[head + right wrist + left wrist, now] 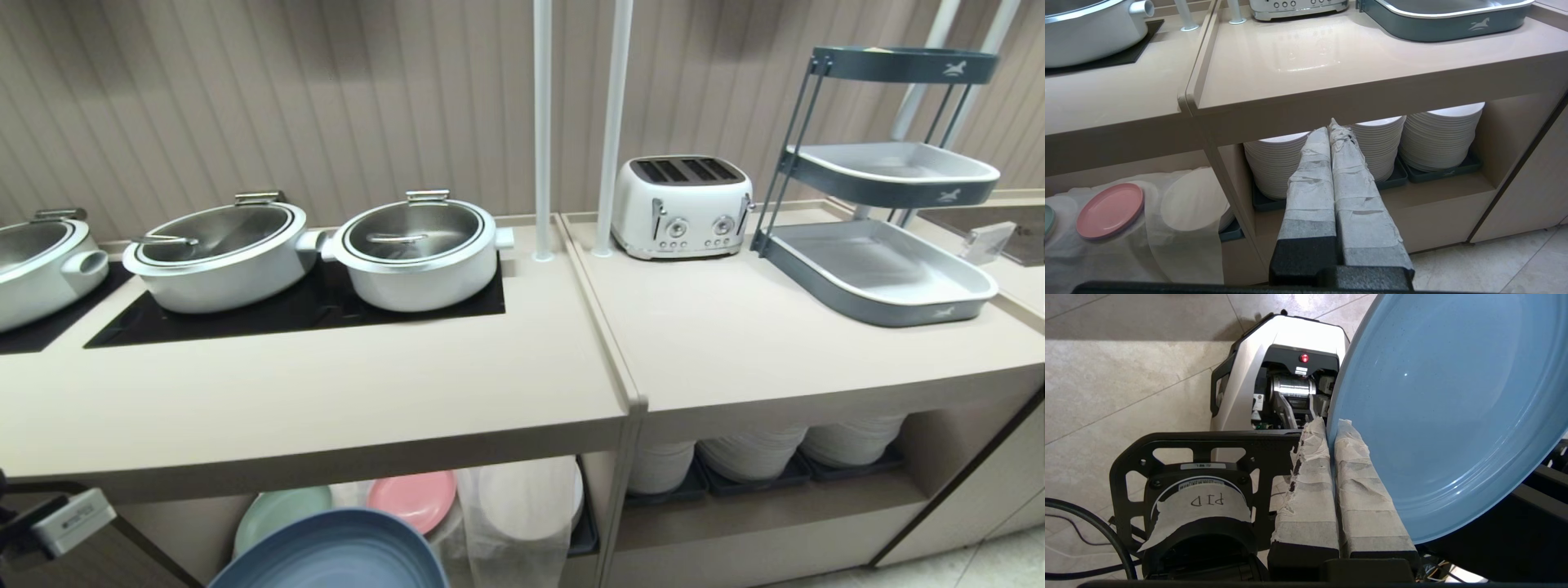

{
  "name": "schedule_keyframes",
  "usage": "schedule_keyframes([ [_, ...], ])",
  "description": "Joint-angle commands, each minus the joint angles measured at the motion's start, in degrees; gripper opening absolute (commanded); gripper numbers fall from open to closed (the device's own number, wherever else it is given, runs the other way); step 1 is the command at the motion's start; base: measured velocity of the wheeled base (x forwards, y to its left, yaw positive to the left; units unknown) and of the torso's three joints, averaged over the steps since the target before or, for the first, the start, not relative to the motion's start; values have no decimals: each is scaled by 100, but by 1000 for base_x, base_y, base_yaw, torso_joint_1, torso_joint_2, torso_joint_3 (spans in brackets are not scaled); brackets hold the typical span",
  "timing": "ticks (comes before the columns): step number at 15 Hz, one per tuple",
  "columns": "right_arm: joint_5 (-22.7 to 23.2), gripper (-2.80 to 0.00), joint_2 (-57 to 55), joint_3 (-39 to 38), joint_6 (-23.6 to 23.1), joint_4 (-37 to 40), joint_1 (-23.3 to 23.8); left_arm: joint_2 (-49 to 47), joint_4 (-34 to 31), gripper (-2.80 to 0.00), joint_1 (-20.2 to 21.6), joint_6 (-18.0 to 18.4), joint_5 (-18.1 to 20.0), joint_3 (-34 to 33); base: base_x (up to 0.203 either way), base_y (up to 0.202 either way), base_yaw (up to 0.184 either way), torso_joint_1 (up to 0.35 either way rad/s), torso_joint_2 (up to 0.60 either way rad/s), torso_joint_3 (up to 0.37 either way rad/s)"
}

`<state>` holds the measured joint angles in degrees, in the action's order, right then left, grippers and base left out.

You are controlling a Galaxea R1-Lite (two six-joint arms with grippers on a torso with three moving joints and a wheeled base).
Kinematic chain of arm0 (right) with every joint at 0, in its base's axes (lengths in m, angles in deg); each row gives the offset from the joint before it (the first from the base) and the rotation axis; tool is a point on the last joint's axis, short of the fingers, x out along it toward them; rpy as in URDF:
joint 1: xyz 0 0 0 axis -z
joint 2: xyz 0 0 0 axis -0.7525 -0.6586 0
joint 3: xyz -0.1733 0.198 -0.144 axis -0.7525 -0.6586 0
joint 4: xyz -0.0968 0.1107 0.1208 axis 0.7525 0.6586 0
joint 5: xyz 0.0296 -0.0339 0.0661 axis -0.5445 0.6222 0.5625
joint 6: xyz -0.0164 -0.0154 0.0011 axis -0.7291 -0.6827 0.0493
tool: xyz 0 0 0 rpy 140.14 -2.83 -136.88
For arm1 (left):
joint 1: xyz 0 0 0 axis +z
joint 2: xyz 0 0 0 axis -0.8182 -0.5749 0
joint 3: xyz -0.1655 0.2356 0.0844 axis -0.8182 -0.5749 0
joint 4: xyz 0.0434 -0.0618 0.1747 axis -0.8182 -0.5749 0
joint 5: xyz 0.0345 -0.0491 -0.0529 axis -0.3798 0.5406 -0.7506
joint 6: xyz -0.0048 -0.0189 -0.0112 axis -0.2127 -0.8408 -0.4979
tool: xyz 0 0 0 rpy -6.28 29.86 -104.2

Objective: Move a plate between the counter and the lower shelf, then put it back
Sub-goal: Put the plate in the cupboard

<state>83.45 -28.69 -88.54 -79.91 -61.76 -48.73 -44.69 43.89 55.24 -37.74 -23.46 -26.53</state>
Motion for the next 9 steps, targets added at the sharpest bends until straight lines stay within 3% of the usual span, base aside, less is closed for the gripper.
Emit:
schedule_keyframes([
  [1, -3, -280, 0, 0, 5, -5, 1, 12, -6, -280, -7, -1, 11, 15, 0, 0, 0, 0, 0, 0],
  [9, -3, -280, 0, 0, 6, -5, 1, 126, -24, -280, 2, -19, 11, -29, 0, 0, 0, 0, 0, 0],
])
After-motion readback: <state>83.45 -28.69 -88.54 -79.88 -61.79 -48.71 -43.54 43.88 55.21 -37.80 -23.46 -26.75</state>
